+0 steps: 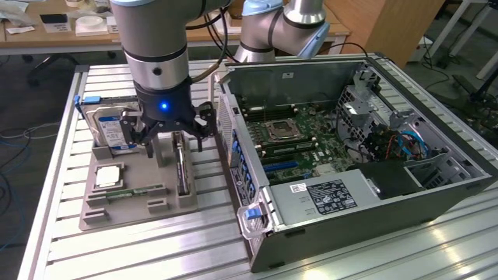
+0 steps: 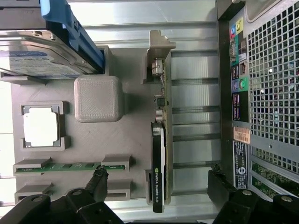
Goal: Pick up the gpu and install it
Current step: 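Pick up the gpu and move the gpu toward the slot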
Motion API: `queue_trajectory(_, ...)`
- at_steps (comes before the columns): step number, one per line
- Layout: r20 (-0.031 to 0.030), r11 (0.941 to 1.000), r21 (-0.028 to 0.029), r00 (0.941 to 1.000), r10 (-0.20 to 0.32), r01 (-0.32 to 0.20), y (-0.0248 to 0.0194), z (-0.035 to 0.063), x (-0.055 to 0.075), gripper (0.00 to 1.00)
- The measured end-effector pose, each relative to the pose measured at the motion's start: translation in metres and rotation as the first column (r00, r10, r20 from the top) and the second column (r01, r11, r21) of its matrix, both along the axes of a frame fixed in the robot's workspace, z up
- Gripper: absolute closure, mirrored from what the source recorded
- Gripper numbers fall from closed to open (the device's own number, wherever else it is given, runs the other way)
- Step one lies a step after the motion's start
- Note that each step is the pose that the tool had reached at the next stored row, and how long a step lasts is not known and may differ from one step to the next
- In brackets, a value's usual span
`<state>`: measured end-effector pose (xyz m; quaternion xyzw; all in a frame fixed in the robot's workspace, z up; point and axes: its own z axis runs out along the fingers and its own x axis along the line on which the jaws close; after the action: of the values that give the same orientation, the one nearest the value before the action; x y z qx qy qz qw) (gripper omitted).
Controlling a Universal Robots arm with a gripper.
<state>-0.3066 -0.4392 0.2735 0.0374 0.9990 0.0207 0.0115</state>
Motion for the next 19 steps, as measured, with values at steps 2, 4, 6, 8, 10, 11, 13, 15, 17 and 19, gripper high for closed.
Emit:
queue_trajectory(2,0.0,1.0,0.0,1.0,0.0,0.0,0.0,0.0,0.0,0.06)
queue_trajectory(4,0.0,1.0,0.0,1.0,0.0,0.0,0.0,-0.0003,0.0,0.06)
queue_trajectory(6,0.0002,1.0,0.0002,1.0,0.0,0.0,0.0,-0.0022,0.0,0.06)
queue_trajectory(8,0.0001,1.0,0.0002,1.0,0.0,0.0,0.0,-0.0053,0.0,0.06)
queue_trajectory(10,0.0,1.0,0.0,1.0,0.0,0.0,0.0,-0.0086,0.0,0.06)
queue_trajectory(11,0.0,1.0,0.0,1.0,0.0,0.0,0.0,-0.0103,0.0,0.06)
queue_trajectory(13,0.0,1.0,0.0,1.0,0.0,0.0,0.0,-0.0139,0.0,0.06)
queue_trajectory(15,-0.0001,1.0,0.0,1.0,0.0,0.0,0.0,-0.0174,0.0,0.06)
queue_trajectory(17,0.0,1.0,0.0,1.0,0.0,0.0,0.0,-0.0212,0.0,0.06)
queue_trajectory(19,0.0,1.0,0.0001,1.0,0.0,0.0,0.0,-0.0247,0.0,0.06)
